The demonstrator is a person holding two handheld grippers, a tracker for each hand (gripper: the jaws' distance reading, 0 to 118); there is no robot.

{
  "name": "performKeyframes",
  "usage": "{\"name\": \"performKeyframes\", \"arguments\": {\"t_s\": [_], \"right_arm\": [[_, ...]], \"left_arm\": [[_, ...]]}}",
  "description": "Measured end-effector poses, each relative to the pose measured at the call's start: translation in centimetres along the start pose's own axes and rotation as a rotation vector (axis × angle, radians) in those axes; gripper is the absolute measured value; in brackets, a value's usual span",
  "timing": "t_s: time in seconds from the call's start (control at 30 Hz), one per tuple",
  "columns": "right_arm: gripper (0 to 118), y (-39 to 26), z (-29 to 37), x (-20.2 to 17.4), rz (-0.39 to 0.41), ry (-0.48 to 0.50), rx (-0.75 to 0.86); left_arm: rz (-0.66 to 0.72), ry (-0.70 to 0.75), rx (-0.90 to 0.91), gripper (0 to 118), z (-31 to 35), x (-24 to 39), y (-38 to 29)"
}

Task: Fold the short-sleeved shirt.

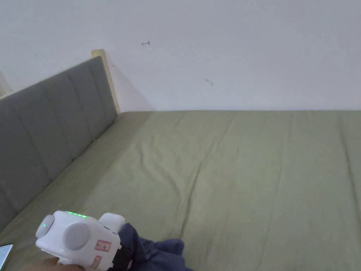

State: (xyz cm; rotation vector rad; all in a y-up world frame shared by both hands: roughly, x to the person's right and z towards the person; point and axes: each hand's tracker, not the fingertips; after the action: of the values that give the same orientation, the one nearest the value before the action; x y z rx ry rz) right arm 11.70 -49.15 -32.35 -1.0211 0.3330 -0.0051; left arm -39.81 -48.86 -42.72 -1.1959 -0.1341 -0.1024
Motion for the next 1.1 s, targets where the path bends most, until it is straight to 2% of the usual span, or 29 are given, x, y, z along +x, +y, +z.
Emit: {"name": "performKeyframes", "arguments": {"t_s": [0.03, 0.1, 0.17, 0.2, 0.27, 0.3, 0.33, 0.47, 0.5, 0.53, 0.57, 0.6, 0.63, 0.8, 0.83, 0.9, 1.0, 1.1], "right_arm": [[0, 0.0, 0.3, 0.0, -0.002, 0.001, 0.000], [0, 0.1, 0.8, 0.0, -0.006, 0.011, 0.006], [0, 0.1, 1.1, -0.1, -0.007, 0.013, 0.009], [0, 0.1, 1.1, 0.0, -0.005, 0.005, 0.007], [0, 0.1, 1.3, 0.0, 0.009, -0.011, 0.008], [0, 0.0, 1.4, 0.1, 0.010, -0.015, 0.010], [0, -0.1, 1.5, 0.2, 0.004, -0.018, 0.013], [0, -0.2, 2.0, 0.5, -0.019, -0.025, 0.021], [0, -0.3, 2.3, 0.5, -0.016, -0.034, 0.029], [0, -0.3, 2.6, 0.5, -0.011, -0.038, 0.038], [0, -0.3, 3.0, 0.4, -0.009, -0.041, 0.050], [0, -0.3, 3.5, 0.3, -0.012, -0.041, 0.065], [0, -0.2, 4.0, 0.3, -0.017, -0.034, 0.079], [0, 0.7, 7.3, -0.2, -0.029, 0.017, 0.106], [0, 1.0, 8.2, -0.4, -0.031, 0.010, 0.119], [0, 1.4, 9.9, 0.1, -0.055, -0.002, 0.195], [0, 1.5, 13.3, -0.2, -0.051, -0.022, 0.411], [0, 1.3, 15.5, -0.6, 0.046, -0.120, 0.677]], "left_arm": [[-0.078, 0.142, -0.035, 21, -0.7, -1.0, -0.2], [-0.134, 0.305, -0.089, 21, -1.8, -2.9, -0.6], [-0.080, 0.338, -0.133, 25, -3.2, -5.6, -0.6], [-0.030, 0.337, -0.143, 38, -3.4, -6.5, -0.5], [0.029, 0.374, -0.117, 92, -3.0, -7.4, -0.5], [0.036, 0.392, -0.101, 110, -2.7, -7.9, -0.7], [0.016, 0.393, -0.044, 116, -2.1, -8.0, -0.8], [0.035, 0.342, 0.086, 115, 1.6, -5.2, -1.2], [0.048, 0.290, 0.128, 113, 2.6, -3.9, -1.4], [0.074, 0.220, 0.174, 102, 3.4, -2.3, -1.7], [0.102, 0.132, 0.200, 80, 4.3, -0.6, -2.0], [0.129, 0.000, 0.227, 29, 5.3, 1.5, -2.4], [0.145, -0.093, 0.280, 0, 6.2, 3.6, -3.0], [0.130, -0.348, 0.532, 0, 11.0, 15.4, -6.3], [0.134, -0.361, 0.598, 0, 12.0, 17.4, -6.7], [0.134, -0.357, 0.714, 0, 14.1, 20.3, -7.4], [0.069, -0.312, 0.905, 0, 16.4, 23.2, -7.9], [-0.029, -0.105, 1.054, 1, 17.0, 25.8, -8.6]]}}
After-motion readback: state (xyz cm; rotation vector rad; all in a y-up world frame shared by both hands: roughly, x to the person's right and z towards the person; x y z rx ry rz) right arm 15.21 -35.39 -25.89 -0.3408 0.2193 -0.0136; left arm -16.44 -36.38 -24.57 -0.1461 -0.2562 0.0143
